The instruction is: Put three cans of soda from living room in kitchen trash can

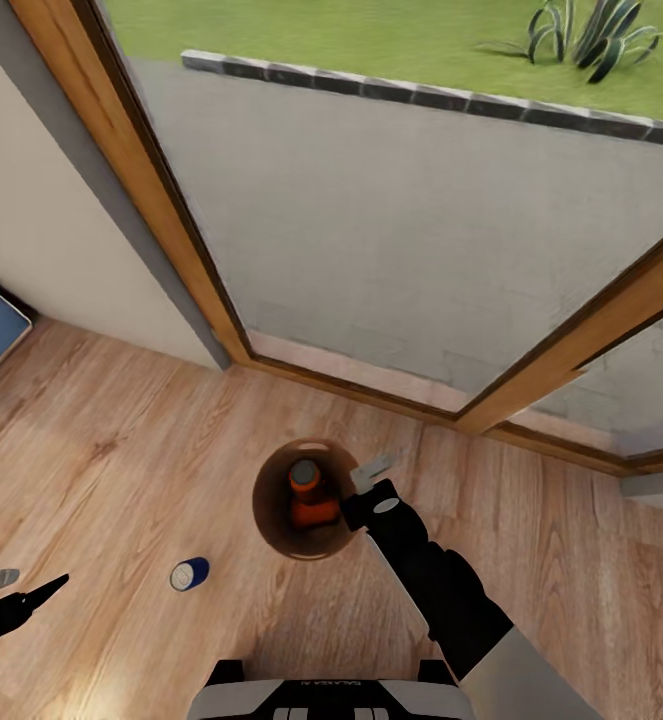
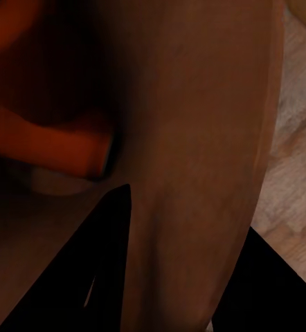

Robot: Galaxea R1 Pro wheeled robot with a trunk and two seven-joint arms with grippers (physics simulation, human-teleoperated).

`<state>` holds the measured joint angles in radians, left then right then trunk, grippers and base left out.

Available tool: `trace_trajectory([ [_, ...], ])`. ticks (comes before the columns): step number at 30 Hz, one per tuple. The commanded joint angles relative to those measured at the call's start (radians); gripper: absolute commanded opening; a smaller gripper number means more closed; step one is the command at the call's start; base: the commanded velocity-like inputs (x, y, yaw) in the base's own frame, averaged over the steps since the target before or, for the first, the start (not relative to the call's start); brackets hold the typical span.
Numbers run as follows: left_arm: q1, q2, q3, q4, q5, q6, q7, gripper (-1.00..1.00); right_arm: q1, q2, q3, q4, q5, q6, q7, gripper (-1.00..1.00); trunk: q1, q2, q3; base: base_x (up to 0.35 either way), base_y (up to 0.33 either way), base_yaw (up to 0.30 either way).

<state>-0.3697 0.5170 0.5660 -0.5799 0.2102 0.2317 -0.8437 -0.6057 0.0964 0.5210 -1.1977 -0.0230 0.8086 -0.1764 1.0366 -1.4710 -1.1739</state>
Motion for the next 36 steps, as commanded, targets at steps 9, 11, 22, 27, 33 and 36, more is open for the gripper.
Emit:
trace_trajectory([
  [9, 0.0, -0.001, -0.001, 0.0, 0.0, 0.0, 0.0, 1.0, 0.0, 0.0, 0.001, 0.0, -0.009, -0.002, 0.0, -1.0, 0.0, 0.0, 0.0, 0.0, 0.014, 0.0],
  [11, 0.0, -0.004, -0.002, -0.001, 0.0, -0.007, 0.001, 1.0, 0.0, 0.0, 0.001, 0.0, -0.009, -0.002, 0.0, -1.0, 0.0, 0.0, 0.0, 0.01, 0.002, 0.0],
  [22, 0.0, -0.288, -0.233, -0.148, 0.002, -0.109, 0.555, 1.0, 0.0, 0.0, 0.0, -0.002, -0.008, -0.001, -0.001, -1.0, 0.0, 0.0, 0.0, 0.002, 0.0, 0.0],
  [27, 0.0, -0.38, -0.357, -0.176, 0.001, -0.114, 0.705, 1.0, 0.0, 0.0, -0.001, -0.011, -0.008, 0.001, -0.001, -1.0, 0.0, 0.0, 0.0, 0.0, 0.0, 0.0],
  [33, -0.001, -0.467, -0.399, -0.178, 0.0, -0.201, 0.871, 1.0, 0.0, 0.0, -0.001, -0.028, -0.008, 0.004, -0.002, -1.0, 0.0, 0.0, 0.0, 0.0, 0.0, 0.0],
  [36, -0.001, -0.48, -0.403, -0.178, 0.0, -0.225, 0.899, 1.0, 0.0, 0.0, -0.002, -0.03, -0.008, 0.004, -0.002, -1.0, 0.0, 0.0, 0.0, 0.0, 0.0, 0.0],
])
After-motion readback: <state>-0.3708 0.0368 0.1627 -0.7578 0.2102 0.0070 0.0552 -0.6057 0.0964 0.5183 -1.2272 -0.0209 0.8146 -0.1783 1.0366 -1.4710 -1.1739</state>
